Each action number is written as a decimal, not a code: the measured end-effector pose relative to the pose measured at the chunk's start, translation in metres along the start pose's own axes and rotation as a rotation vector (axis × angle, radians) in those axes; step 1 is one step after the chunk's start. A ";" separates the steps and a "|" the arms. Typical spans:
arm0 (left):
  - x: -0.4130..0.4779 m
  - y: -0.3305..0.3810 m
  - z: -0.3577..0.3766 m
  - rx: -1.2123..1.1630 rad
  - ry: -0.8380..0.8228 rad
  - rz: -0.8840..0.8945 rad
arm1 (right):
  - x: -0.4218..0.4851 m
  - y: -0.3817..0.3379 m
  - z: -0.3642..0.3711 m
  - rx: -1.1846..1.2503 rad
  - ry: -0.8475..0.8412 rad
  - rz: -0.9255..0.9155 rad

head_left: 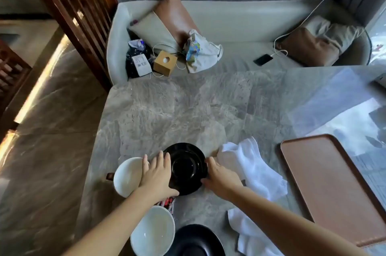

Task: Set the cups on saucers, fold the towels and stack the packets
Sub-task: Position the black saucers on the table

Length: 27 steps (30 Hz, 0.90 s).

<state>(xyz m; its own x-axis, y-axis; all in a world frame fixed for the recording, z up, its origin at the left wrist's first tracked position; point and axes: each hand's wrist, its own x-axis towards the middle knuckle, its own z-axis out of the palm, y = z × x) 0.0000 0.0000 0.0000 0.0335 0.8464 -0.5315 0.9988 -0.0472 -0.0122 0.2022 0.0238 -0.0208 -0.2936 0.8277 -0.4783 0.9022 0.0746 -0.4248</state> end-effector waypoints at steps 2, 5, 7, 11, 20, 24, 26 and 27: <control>0.003 0.003 -0.001 0.045 -0.030 -0.029 | 0.006 0.001 0.004 0.039 0.042 0.012; 0.010 0.006 0.004 0.061 -0.005 -0.053 | 0.009 0.001 0.011 0.087 0.084 0.027; 0.012 0.008 0.006 0.084 -0.014 -0.052 | 0.009 0.002 0.016 0.092 0.101 0.013; 0.016 0.007 0.009 0.101 0.010 -0.048 | 0.010 0.007 0.017 0.132 0.169 -0.045; 0.051 0.022 0.007 -0.018 0.097 -0.022 | 0.034 0.029 0.003 0.455 0.264 0.110; 0.073 0.030 0.001 -0.169 0.115 -0.046 | 0.051 0.040 -0.009 0.673 0.257 0.186; 0.083 0.033 -0.002 -0.221 0.124 -0.059 | 0.059 0.042 -0.014 0.752 0.265 0.215; 0.087 0.034 -0.003 -0.248 0.126 -0.064 | 0.063 0.042 -0.017 0.784 0.269 0.232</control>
<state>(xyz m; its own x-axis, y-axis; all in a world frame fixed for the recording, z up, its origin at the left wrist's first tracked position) 0.0373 0.0737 -0.0441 -0.0410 0.9036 -0.4263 0.9768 0.1261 0.1733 0.2266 0.0884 -0.0558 0.0457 0.8854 -0.4627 0.4223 -0.4368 -0.7942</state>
